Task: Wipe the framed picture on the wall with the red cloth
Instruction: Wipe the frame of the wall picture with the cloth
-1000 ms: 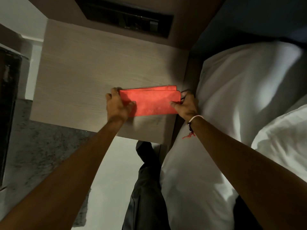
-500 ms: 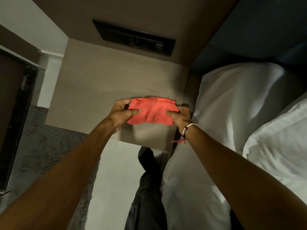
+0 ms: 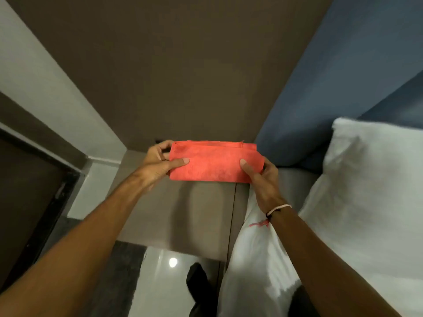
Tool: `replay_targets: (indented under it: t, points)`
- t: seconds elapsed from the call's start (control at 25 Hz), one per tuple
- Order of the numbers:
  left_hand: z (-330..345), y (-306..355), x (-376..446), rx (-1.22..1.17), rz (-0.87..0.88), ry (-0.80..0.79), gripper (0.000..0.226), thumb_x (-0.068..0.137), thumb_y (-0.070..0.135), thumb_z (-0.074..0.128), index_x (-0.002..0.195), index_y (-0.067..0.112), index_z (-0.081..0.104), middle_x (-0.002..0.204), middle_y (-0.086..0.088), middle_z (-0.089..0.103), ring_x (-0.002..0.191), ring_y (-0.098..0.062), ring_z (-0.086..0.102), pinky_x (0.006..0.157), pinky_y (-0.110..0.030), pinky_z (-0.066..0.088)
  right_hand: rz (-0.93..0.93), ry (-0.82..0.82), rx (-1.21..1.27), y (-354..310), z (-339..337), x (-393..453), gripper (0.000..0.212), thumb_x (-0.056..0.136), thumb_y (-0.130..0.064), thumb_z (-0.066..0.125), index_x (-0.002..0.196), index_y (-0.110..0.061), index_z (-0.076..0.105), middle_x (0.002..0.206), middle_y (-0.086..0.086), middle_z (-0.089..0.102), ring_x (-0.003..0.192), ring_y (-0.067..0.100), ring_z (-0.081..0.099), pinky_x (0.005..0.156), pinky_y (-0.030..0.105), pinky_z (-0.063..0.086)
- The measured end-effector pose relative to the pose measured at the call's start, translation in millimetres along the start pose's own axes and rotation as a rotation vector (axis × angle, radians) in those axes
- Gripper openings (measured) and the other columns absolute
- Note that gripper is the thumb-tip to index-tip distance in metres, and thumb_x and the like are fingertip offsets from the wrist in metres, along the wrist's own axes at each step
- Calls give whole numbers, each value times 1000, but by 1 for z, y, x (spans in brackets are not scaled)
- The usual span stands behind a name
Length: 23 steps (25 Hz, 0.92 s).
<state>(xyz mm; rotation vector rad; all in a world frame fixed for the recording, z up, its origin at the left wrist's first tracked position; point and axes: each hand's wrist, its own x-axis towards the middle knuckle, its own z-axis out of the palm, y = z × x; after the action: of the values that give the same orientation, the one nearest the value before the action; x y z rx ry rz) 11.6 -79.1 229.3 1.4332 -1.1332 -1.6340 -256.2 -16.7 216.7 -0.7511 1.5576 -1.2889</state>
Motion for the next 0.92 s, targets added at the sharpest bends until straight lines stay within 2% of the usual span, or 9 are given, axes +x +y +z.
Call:
replay_targets:
  t: [0.12, 0.2, 0.28, 0.36, 0.44, 0.52, 0.68, 0.8, 0.92]
  points:
    - [18, 114, -13, 46, 178, -73, 42, 73, -6, 85, 105, 17, 69, 87, 0, 84, 76, -11, 78, 68, -33, 65, -197, 78, 9, -102, -18, -11, 26, 91, -5, 75, 113, 8, 72, 101, 15, 75, 88, 18, 71, 79, 29, 60]
    - [37, 193, -27, 57, 334, -121, 43, 70, -9, 85, 98, 19, 70, 84, 0, 84, 76, -11, 78, 67, -31, 65, -301, 145, 49, -176, -34, -21, 21, 90, -8, 76, 108, 4, 74, 99, 13, 77, 88, 19, 72, 83, 33, 61]
    - [63, 272, -45, 69, 488, -176, 41, 69, -10, 86, 95, 19, 70, 83, 0, 84, 74, -10, 79, 63, -26, 64, -430, 198, 98, -250, -54, -30, 6, 89, -7, 77, 94, -4, 76, 91, 10, 76, 82, 17, 71, 82, 34, 61]
    - [93, 345, -67, 53, 623, -241, 40, 68, -7, 86, 94, 20, 71, 82, 0, 84, 73, -9, 79, 60, -22, 62, -559, 269, 132, -322, -77, -45, 10, 88, -5, 77, 85, -14, 75, 86, 7, 74, 78, 15, 69, 78, 31, 60]
    - [123, 407, -91, 23, 726, -306, 39, 66, -1, 87, 94, 22, 73, 82, 0, 85, 74, -9, 80, 62, -23, 62, -686, 303, 164, -388, -105, -61, 14, 89, -4, 76, 85, -18, 75, 83, 2, 75, 74, 9, 70, 72, 25, 60]
    - [152, 461, -110, 13, 811, -348, 37, 69, 3, 86, 95, 25, 73, 83, 0, 85, 74, -10, 80, 62, -25, 63, -791, 335, 167, -443, -132, -79, 14, 88, -6, 77, 86, -19, 75, 84, 0, 75, 77, 12, 71, 72, 23, 60]
    - [208, 553, -140, -41, 936, -390, 39, 78, 4, 84, 108, 23, 68, 79, -2, 84, 74, -13, 80, 63, -28, 62, -943, 398, 190, -530, -188, -112, 13, 86, -3, 78, 98, -9, 76, 101, 19, 77, 91, 27, 72, 90, 41, 61]
    - [254, 610, -163, -87, 1014, -371, 38, 78, 8, 86, 110, 18, 69, 79, -2, 83, 74, -16, 77, 69, -31, 60, -938, 279, 197, -579, -232, -134, 48, 77, -3, 84, 122, -6, 67, 115, 21, 75, 95, 26, 75, 87, 42, 62]
    - [299, 656, -181, -82, 1098, -404, 35, 79, 10, 85, 112, 9, 73, 85, -8, 81, 77, -18, 74, 74, -32, 56, -840, 114, 80, -610, -274, -152, 72, 61, -5, 92, 126, -17, 64, 121, 21, 71, 99, 33, 76, 75, 40, 65]
